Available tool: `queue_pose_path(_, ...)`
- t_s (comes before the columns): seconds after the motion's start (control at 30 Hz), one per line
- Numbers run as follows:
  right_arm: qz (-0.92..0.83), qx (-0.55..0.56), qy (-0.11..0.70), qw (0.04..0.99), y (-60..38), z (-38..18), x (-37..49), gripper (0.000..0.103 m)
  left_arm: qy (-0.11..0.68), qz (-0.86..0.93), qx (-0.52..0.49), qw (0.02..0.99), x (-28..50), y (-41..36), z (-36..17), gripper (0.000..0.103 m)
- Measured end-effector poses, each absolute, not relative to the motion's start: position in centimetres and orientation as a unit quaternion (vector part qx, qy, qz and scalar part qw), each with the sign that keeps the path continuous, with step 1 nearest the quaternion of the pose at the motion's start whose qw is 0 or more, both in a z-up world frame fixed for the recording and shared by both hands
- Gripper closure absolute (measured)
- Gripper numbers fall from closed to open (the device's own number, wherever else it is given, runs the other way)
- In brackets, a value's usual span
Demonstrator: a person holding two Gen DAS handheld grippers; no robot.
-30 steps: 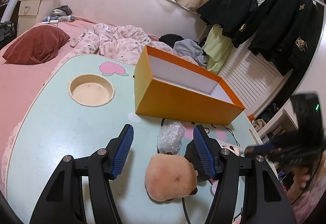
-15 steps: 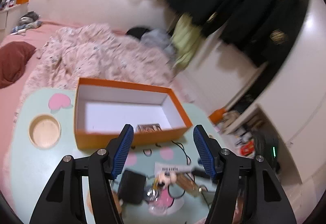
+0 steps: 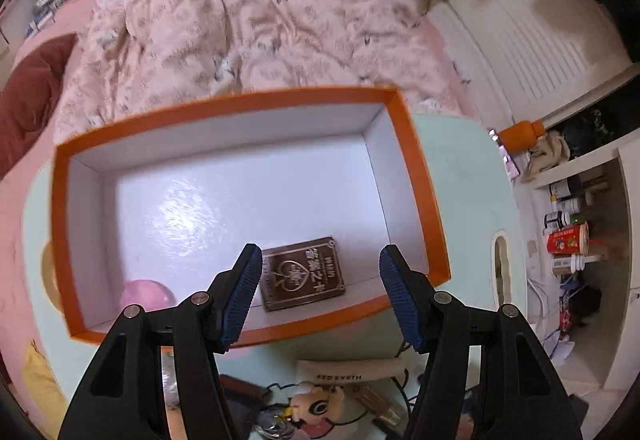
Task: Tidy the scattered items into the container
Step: 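Reach into the orange box and grasp the brown card box with the left tool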
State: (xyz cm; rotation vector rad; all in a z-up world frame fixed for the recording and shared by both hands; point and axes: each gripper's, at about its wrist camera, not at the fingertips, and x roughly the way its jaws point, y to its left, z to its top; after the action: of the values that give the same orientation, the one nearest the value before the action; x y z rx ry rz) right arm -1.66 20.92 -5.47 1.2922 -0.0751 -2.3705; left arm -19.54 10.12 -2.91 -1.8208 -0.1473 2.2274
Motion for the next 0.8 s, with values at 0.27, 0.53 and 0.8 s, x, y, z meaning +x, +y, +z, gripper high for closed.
queue_pose_path(0.27, -0.854, 0.469, -0.035, 0.224, 20.9, -5.7, -1.5, 0.057, -0.002, 0.76, -0.644, 0.088, -20.0, 11.6, -4.9, 0.041)
queue_pose_path(0.53, -0.853, 0.468, -0.047, 0.227, 21.3, -5.6, -1.7, 0.055, 0.004, 0.779, -0.623, 0.077, -19.4, 11.8, -4.7, 0.034)
queue_pose_path(0.8, -0.853, 0.47, -0.048, 0.223, 21.4, -5.6, -1.9, 0.055, -0.016, 0.783, -0.616, 0.083, -19.1, 11.3, -5.0, 0.034)
